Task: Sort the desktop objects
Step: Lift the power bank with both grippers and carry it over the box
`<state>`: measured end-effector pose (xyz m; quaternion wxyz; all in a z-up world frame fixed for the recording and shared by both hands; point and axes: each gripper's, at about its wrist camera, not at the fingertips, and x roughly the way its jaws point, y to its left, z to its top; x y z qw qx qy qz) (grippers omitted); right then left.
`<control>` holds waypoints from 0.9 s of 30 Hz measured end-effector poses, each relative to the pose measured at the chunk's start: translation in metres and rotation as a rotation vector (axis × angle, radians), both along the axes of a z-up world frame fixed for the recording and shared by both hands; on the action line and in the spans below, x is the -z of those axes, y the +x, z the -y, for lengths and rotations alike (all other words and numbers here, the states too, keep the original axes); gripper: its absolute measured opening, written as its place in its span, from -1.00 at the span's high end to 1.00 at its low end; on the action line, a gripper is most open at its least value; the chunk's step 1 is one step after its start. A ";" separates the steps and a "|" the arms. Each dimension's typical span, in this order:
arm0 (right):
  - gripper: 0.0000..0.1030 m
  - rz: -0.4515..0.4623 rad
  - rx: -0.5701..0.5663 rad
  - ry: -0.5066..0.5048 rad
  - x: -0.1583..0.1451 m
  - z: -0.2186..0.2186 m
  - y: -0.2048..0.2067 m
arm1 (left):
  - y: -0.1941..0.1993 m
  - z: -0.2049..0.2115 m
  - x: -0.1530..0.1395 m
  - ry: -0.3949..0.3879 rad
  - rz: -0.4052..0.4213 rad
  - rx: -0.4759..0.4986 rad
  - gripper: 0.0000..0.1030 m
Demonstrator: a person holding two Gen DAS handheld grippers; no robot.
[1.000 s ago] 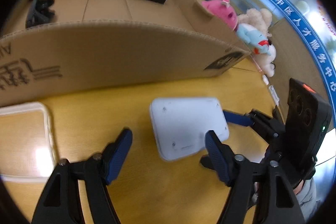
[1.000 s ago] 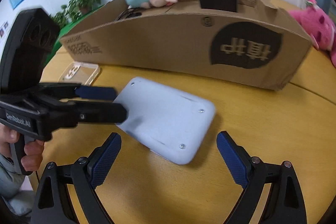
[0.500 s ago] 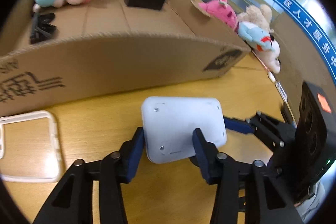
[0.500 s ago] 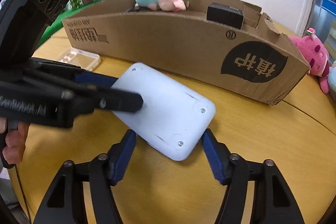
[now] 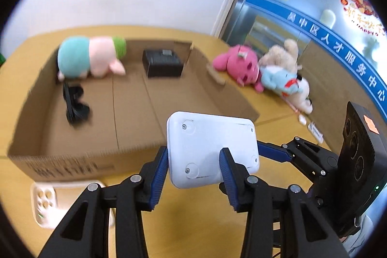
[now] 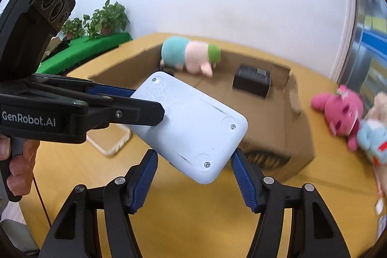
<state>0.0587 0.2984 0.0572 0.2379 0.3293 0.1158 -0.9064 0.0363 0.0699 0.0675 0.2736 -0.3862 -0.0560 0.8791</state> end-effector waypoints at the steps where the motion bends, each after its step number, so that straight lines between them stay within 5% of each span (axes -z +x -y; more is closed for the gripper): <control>1: -0.20 -0.014 -0.003 0.004 -0.007 0.001 -0.003 | -0.003 0.001 -0.008 0.006 -0.019 -0.001 0.19; 14: -0.20 -0.118 -0.112 -0.022 -0.077 0.062 -0.076 | -0.058 0.050 -0.073 0.014 -0.152 -0.105 0.19; 27: -0.20 0.081 -0.143 -0.051 -0.029 0.085 -0.153 | -0.126 0.066 -0.028 -0.004 -0.002 -0.142 0.19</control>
